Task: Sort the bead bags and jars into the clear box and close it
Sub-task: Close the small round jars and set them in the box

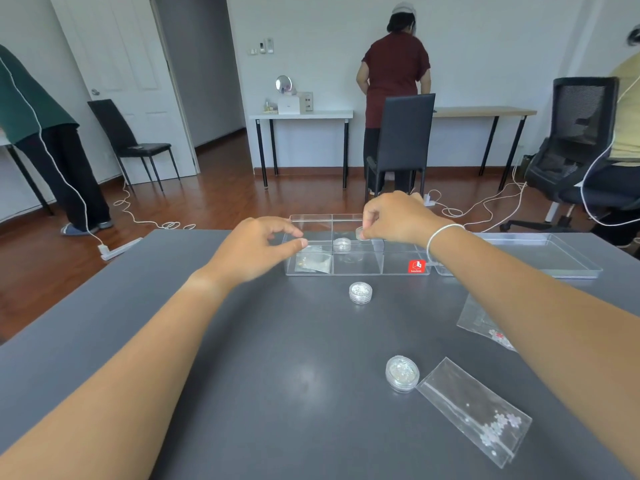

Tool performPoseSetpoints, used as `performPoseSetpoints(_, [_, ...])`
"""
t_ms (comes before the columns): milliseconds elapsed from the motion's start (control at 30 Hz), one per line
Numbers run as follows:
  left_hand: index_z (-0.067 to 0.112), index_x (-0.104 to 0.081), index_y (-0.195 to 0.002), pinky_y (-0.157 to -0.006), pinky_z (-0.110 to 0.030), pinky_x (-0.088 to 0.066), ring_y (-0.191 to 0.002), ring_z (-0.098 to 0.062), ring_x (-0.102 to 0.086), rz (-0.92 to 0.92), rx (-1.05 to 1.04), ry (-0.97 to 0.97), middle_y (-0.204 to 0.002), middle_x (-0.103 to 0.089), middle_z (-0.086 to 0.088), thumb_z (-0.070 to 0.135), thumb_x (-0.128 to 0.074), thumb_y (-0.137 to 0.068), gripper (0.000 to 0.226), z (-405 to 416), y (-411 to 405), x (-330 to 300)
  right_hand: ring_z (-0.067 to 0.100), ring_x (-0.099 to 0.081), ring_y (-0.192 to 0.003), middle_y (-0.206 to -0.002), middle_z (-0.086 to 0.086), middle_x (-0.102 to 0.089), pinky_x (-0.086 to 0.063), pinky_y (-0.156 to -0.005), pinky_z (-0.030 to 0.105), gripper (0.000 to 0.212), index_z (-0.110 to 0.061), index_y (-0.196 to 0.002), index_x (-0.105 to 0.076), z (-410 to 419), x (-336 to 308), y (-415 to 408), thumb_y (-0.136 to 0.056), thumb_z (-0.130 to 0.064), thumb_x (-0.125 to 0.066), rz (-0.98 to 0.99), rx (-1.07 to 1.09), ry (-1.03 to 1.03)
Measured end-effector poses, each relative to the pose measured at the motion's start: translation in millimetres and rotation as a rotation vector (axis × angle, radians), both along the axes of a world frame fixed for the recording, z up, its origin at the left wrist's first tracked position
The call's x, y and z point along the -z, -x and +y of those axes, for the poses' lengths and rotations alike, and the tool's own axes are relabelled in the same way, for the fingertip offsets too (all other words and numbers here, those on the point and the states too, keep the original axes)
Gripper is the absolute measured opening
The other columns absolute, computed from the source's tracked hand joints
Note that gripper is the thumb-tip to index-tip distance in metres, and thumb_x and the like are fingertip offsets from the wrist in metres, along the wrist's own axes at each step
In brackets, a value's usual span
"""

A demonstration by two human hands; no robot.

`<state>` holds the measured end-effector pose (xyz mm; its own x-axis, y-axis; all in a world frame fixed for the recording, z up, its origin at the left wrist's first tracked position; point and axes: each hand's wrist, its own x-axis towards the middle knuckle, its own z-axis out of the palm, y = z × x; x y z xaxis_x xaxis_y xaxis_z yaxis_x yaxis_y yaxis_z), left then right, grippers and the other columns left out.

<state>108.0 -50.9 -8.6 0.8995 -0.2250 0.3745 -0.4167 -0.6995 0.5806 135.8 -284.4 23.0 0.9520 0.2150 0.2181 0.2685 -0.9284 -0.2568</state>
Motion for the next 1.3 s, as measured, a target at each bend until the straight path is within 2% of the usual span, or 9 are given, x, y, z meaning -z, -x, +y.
performPoseSetpoints(300, [0.040, -0.067, -0.076, -0.070, 0.001, -0.032, -0.091, -0.004, -0.052, 0.015, 0.010, 0.027, -0.109, -0.055, 0.018, 0.043, -0.065, -0.077, 0.003, 3, 0, 4, 0.021, -0.052, -0.088, -0.072, -0.003, -0.060, -0.019, -0.105, 0.047, 0.020, -0.022, -0.061, -0.056, 13, -2, -7, -0.076, -0.028, -0.067, 0.073, 0.032, 0.190])
performPoseSetpoints(467, [0.036, -0.069, -0.075, -0.076, -0.006, -0.032, -0.093, -0.006, -0.053, 0.027, 0.017, 0.058, -0.108, -0.056, 0.017, 0.040, -0.066, -0.078, 0.006, 5, -1, 4, 0.023, -0.055, -0.100, -0.089, 0.000, -0.066, -0.019, -0.105, 0.047, 0.013, -0.022, -0.066, -0.059, 16, -2, -9, -0.077, -0.025, -0.065, 0.095, 0.026, 0.198])
performPoseSetpoints(600, [0.034, -0.070, -0.074, -0.076, -0.006, -0.032, -0.092, -0.002, -0.052, 0.048, 0.028, 0.093, -0.109, -0.056, 0.017, 0.038, -0.067, -0.077, 0.006, 6, -1, 4, 0.021, -0.055, -0.100, -0.094, -0.004, -0.069, -0.021, -0.101, 0.043, 0.008, -0.022, -0.074, -0.066, 13, -3, -2, -0.080, -0.025, -0.061, 0.014, 0.010, 0.118])
performPoseSetpoints(700, [0.035, -0.069, -0.072, -0.076, -0.007, -0.031, -0.093, -0.001, -0.051, 0.059, 0.026, 0.105, -0.110, -0.056, 0.017, 0.038, -0.067, -0.077, 0.006, 7, 0, 3, 0.019, -0.053, -0.095, -0.079, -0.011, -0.063, -0.023, -0.098, 0.039, 0.013, -0.022, -0.078, -0.069, 10, -5, 18, -0.082, -0.022, -0.056, -0.093, -0.038, -0.039])
performPoseSetpoints(800, [0.039, -0.067, -0.067, -0.076, -0.006, -0.030, -0.091, 0.000, -0.050, 0.058, 0.033, 0.113, -0.111, -0.055, 0.017, 0.037, -0.068, -0.077, 0.010, 7, 2, 3, 0.011, -0.046, -0.077, -0.060, -0.017, -0.053, -0.030, -0.087, 0.030, 0.011, -0.027, -0.072, -0.066, 5, -4, 56, -0.080, -0.024, -0.059, -0.124, -0.139, -0.188])
performPoseSetpoints(900, [0.037, -0.067, -0.073, -0.076, -0.006, -0.030, -0.092, -0.001, -0.050, 0.023, 0.021, 0.090, -0.114, -0.057, 0.014, 0.036, -0.067, -0.077, 0.005, 6, 3, 1, 0.011, -0.050, -0.061, -0.061, -0.027, -0.061, -0.037, -0.059, 0.015, 0.007, -0.029, -0.068, -0.065, -4, -2, 97, -0.075, -0.029, -0.067, 0.014, -0.269, -0.304])
performPoseSetpoints(1000, [0.030, -0.070, -0.087, -0.081, -0.012, -0.033, -0.097, -0.008, -0.052, -0.095, 0.003, 0.029, -0.114, -0.057, 0.011, 0.033, -0.067, -0.079, 0.009, 1, 5, -4, 0.006, -0.045, -0.053, -0.067, -0.039, -0.058, -0.038, -0.054, 0.010, 0.008, -0.030, -0.078, -0.067, -12, 4, 124, -0.073, -0.036, -0.070, 0.186, -0.369, -0.254])
performPoseSetpoints(1167, [0.026, -0.070, -0.095, -0.079, -0.021, -0.040, -0.094, -0.013, -0.053, -0.250, 0.135, -0.039, -0.099, -0.061, 0.011, 0.031, -0.065, -0.080, 0.017, -26, 25, -9, 0.011, -0.049, -0.074, -0.090, -0.016, -0.062, -0.038, -0.064, 0.012, 0.021, -0.038, -0.085, -0.063, -17, 17, 141, -0.067, -0.045, -0.071, 0.264, -0.408, -0.219])
performPoseSetpoints(1300, [0.027, -0.068, -0.099, -0.073, -0.008, -0.036, -0.084, 0.014, -0.048, -0.185, 0.297, -0.122, -0.097, -0.063, 0.011, 0.033, -0.066, -0.080, 0.021, -44, 41, 1, 0.012, -0.047, -0.076, -0.088, -0.014, -0.056, -0.037, -0.065, 0.015, 0.027, -0.037, -0.089, -0.060, -17, 22, 150, -0.067, -0.043, -0.074, 0.301, -0.426, -0.148])
